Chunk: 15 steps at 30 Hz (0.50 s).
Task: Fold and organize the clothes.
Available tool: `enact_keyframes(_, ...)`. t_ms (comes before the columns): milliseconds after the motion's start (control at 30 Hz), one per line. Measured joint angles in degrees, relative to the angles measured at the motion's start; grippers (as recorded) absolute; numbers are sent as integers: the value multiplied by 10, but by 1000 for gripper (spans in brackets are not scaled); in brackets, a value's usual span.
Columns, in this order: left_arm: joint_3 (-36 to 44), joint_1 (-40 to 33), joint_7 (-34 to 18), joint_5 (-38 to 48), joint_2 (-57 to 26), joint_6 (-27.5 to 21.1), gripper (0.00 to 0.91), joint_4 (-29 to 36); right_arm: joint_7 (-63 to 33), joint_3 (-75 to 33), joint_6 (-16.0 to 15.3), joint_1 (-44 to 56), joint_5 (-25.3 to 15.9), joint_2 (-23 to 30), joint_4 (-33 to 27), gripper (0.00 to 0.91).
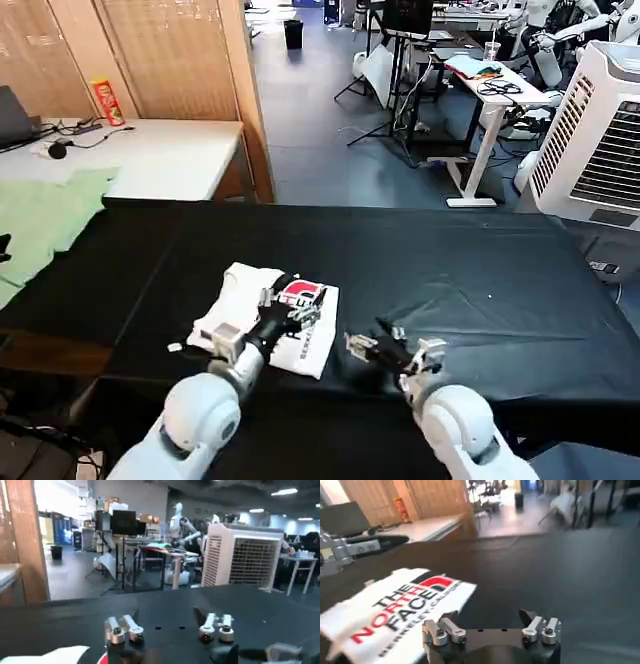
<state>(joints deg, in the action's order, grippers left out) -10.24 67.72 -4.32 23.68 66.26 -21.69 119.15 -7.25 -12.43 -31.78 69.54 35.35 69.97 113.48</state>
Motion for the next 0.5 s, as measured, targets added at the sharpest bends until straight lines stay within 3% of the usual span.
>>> enact_keyframes(33, -4, 2, 0, -1, -2, 2, 878, 2, -1, 6, -1, -6, 5, 4, -7, 878)
enact_keyframes(67, -9, 5, 0, -2, -3, 4, 878, 4, -2, 11, -3, -13, 10, 9, -15, 770)
enact_keyframes(100, -12, 9, 0, -4, -4, 5, 878, 5, -2, 17, -5, -18, 15, 12, -21, 741)
enact_keyframes(167, -21, 17, -1, -6, -5, 6, 878, 9, -1, 26, -11, -29, 29, 20, -35, 585)
enact_keyframes(200, -24, 20, -2, -6, -6, 6, 878, 11, -1, 29, -14, -34, 34, 24, -40, 400)
enact_keyframes(233, -28, 24, -2, -6, -6, 6, 878, 13, -1, 33, -16, -39, 39, 27, -46, 322)
enact_keyframes(267, -31, 27, -2, -6, -6, 7, 878, 16, -2, 38, -17, -45, 42, 31, -52, 88)
enact_keyframes(500, -53, 50, -12, -5, -6, 15, 878, 30, -7, 47, -17, -67, 52, 43, -80, 20)
